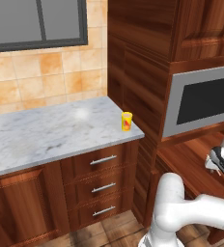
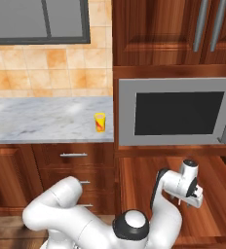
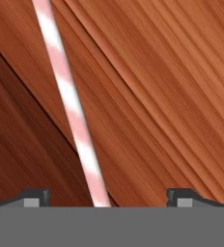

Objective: Pick up the straw from the right drawer and put it inside the smoothie cup.

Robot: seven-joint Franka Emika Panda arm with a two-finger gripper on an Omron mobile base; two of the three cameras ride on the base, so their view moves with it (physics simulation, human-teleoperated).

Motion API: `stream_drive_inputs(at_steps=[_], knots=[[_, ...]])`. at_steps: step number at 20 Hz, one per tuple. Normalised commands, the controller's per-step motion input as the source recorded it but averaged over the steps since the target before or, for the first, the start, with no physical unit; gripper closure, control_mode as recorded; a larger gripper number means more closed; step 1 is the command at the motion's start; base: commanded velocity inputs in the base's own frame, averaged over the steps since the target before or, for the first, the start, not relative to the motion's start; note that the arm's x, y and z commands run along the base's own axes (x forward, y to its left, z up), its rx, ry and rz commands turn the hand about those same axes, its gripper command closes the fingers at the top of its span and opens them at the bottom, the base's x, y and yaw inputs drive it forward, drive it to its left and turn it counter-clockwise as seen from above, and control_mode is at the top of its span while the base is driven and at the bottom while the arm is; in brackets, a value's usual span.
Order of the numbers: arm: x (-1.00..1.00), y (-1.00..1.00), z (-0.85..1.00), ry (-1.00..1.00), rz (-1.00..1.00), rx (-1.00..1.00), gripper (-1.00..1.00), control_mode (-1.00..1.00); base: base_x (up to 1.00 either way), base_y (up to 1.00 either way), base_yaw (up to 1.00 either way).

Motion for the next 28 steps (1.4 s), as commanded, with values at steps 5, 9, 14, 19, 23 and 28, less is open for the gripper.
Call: stream_drive_inputs(at_steps=[5, 9, 14, 19, 23, 28], knots=[[-0.43, -0.13, -0.3, 0.01, -0.01, 0.0, 1.0, -1.0, 0.0, 0.0, 0.0], [-0.05, -0.1, -0.09, 0.03, -0.01, 0.0, 1.0, -1.0, 0.0, 0.0, 0.0], [-0.04, 0.0, 0.0, 0.0, 0.0, 0.0, 1.0, -1.0, 0.0, 0.0, 0.0], [-0.59, 0.0, 0.0, 0.0, 0.0, 0.0, 1.0, -1.0, 0.0, 0.0, 0.0], [-0.89, 0.0, 0.02, -0.09, 0.0, 0.0, 1.0, -1.0, 0.0, 0.0, 0.0], [-0.94, 0.03, 0.63, -0.3, 0.0, -0.01, 1.0, -1.0, 0.0, 0.0, 0.0]])
